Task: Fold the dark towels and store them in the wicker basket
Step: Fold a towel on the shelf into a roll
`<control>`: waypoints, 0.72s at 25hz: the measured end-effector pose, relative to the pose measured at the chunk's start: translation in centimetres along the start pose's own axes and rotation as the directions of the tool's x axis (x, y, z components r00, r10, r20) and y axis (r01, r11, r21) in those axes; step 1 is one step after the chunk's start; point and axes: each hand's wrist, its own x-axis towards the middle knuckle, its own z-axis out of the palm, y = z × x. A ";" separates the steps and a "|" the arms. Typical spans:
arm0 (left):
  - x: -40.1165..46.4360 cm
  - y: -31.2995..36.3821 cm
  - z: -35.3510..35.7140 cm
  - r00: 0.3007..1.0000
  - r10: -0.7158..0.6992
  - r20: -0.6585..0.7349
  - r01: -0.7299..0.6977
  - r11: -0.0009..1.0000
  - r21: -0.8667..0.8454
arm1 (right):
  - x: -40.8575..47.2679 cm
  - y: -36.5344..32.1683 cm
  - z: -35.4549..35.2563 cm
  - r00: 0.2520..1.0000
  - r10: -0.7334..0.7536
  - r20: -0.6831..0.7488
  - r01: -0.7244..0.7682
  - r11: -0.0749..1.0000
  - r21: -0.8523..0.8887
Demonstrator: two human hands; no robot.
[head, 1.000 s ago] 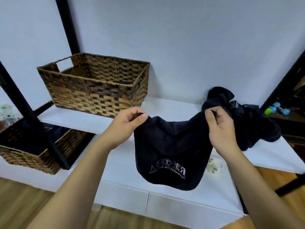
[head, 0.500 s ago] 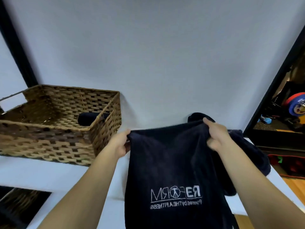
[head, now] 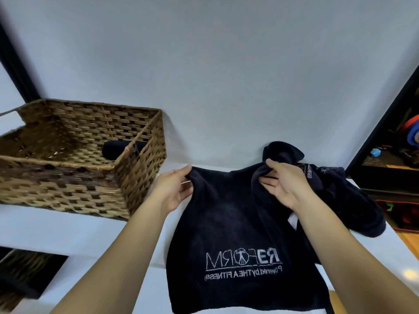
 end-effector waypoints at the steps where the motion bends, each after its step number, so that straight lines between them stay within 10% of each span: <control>1: -0.6 -0.1 0.5 0.999 0.022 0.030 -0.022 1.000 0.009 | -0.9 0.3 0.8 0.999 -0.030 0.037 0.032 0.998 -0.061; 8: -5.1 -1.9 4.0 0.965 0.237 0.115 -0.254 0.951 0.175 | -6.2 3.0 6.3 0.960 -0.210 0.187 0.268 0.883 -0.385; 18: -5.7 -3.1 2.2 0.895 0.368 0.251 -0.426 0.872 0.241 | -7.2 4.3 5.9 0.897 -0.244 0.369 0.370 0.872 -0.321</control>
